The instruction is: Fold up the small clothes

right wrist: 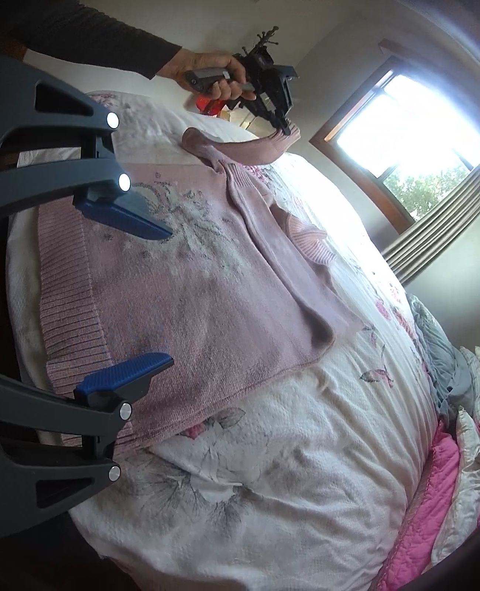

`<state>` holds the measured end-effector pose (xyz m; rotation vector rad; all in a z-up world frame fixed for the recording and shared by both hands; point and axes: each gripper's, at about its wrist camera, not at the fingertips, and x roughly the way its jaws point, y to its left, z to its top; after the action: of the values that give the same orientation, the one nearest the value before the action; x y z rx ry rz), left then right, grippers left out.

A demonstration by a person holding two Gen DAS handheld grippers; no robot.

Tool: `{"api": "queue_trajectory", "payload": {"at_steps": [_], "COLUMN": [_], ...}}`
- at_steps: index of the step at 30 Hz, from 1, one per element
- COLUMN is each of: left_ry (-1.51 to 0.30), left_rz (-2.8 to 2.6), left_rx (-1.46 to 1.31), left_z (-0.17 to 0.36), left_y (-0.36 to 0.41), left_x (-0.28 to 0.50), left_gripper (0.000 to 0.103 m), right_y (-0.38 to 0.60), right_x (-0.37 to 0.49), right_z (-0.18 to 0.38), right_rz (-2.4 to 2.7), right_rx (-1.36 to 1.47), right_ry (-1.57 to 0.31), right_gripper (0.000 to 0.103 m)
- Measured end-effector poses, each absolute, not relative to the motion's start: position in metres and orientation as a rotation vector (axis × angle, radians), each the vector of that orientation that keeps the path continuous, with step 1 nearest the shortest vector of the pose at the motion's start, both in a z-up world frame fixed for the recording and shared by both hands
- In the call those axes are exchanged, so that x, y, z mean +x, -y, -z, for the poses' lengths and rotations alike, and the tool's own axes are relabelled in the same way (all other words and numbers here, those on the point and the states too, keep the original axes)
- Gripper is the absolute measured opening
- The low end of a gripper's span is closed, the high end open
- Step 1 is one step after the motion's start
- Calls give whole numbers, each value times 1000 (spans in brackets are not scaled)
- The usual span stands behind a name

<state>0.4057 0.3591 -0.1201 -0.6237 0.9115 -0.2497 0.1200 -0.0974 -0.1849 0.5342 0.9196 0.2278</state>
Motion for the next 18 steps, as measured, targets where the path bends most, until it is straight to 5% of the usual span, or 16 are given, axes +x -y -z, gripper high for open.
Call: {"api": "queue_trajectory", "payload": {"at_steps": [6, 8, 11, 18], "left_ry": [-1078, -1128, -1099, -984], "left_rz": [282, 306, 322, 364], "left_rx": [-515, -475, -478, -697], "left_z": [200, 221, 227, 226], "left_y": [-300, -283, -280, -315], "left_x": [446, 449, 436, 349], "left_gripper": [8, 18, 70, 79], "right_y": [105, 103, 103, 59], "right_x": [139, 149, 181, 337], "right_z": [194, 195, 190, 204], "right_rz": [-217, -231, -288, -626], "right_rx": [552, 550, 561, 760], "right_ry": [-942, -952, -966, -1103], "right_gripper": [65, 65, 73, 71]}}
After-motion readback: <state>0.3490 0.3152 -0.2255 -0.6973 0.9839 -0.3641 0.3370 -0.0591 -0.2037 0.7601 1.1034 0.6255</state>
